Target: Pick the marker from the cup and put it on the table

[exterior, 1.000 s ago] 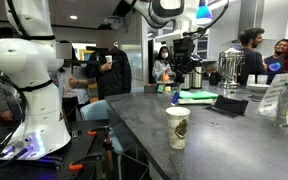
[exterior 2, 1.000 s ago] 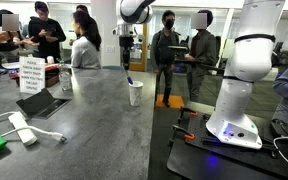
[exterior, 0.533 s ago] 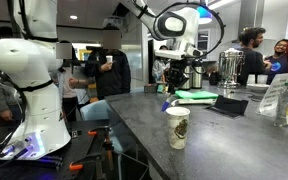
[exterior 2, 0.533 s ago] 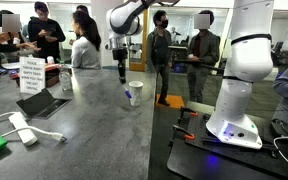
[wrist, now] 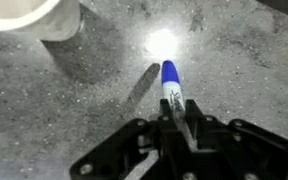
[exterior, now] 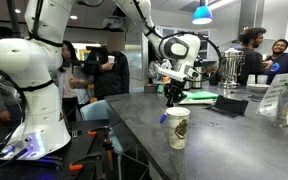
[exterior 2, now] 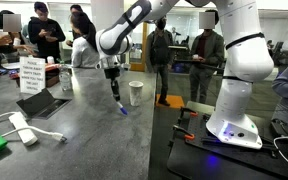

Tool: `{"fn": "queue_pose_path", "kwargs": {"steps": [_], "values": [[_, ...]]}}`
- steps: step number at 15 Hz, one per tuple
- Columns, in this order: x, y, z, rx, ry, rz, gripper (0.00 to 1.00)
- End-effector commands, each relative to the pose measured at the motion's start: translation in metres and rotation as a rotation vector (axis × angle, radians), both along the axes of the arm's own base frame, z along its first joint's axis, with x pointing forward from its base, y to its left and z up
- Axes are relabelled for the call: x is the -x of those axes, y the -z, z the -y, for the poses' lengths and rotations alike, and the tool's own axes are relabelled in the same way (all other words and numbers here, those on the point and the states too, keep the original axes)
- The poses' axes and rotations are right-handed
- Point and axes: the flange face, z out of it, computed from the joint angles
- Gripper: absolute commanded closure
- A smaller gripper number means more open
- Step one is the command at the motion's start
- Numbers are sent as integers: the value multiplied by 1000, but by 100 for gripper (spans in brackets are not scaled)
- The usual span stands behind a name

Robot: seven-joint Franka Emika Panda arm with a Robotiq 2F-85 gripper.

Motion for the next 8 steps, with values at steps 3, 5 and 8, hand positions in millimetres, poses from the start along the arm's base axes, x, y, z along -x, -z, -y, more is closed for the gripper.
{"fn": "queue_pose_path", "kwargs": {"steps": [3, 5, 8], "values": [[-40, 19, -11, 16, 35, 22, 51], [-51, 18, -6, 25, 45, 49, 39], [-59, 5, 0, 11, 44, 82, 15]]}}
